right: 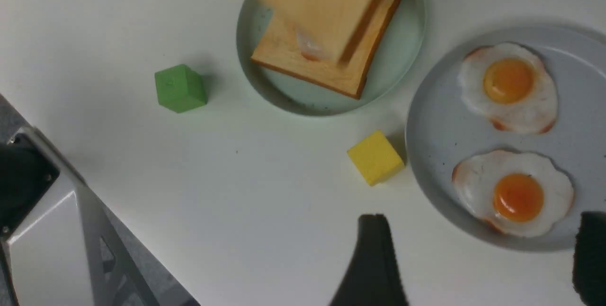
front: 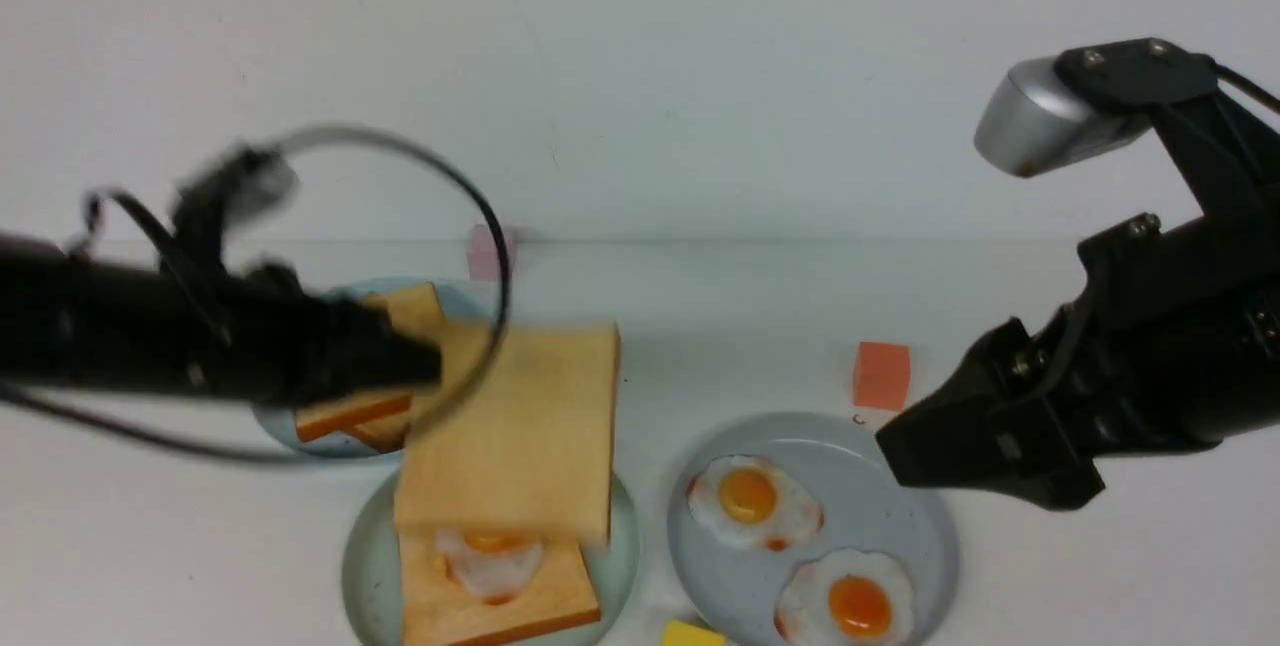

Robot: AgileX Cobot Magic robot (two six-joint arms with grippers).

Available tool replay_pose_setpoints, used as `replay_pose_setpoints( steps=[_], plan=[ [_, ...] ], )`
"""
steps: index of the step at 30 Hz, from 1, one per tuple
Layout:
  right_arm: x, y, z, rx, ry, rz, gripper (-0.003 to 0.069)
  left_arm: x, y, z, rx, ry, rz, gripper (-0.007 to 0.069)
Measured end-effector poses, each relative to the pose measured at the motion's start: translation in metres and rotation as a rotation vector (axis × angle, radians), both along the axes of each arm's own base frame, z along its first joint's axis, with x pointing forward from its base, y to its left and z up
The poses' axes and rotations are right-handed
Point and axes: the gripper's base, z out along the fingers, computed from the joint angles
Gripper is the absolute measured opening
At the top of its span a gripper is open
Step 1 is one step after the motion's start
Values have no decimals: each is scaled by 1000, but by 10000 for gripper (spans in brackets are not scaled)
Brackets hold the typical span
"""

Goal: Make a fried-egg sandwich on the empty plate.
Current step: Use the left arm to place a slice of bread on the fried egg in the middle

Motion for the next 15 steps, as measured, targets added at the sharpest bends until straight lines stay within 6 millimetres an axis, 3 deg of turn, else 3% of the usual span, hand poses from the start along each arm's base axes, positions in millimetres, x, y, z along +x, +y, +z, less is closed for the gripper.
replay_pose_setpoints(
  steps=[6,11,15],
  plan=[
    [-4,2,-1,-9,2,75,492,-15,7,-32,68,81,131,13],
    [-7,3,-1,-8,11,115,366,-16,12,-37,81,86,218,13],
    [-9,3,-1,-7,28,128,109,-12,12,-44,31,121,282,13]
  ],
)
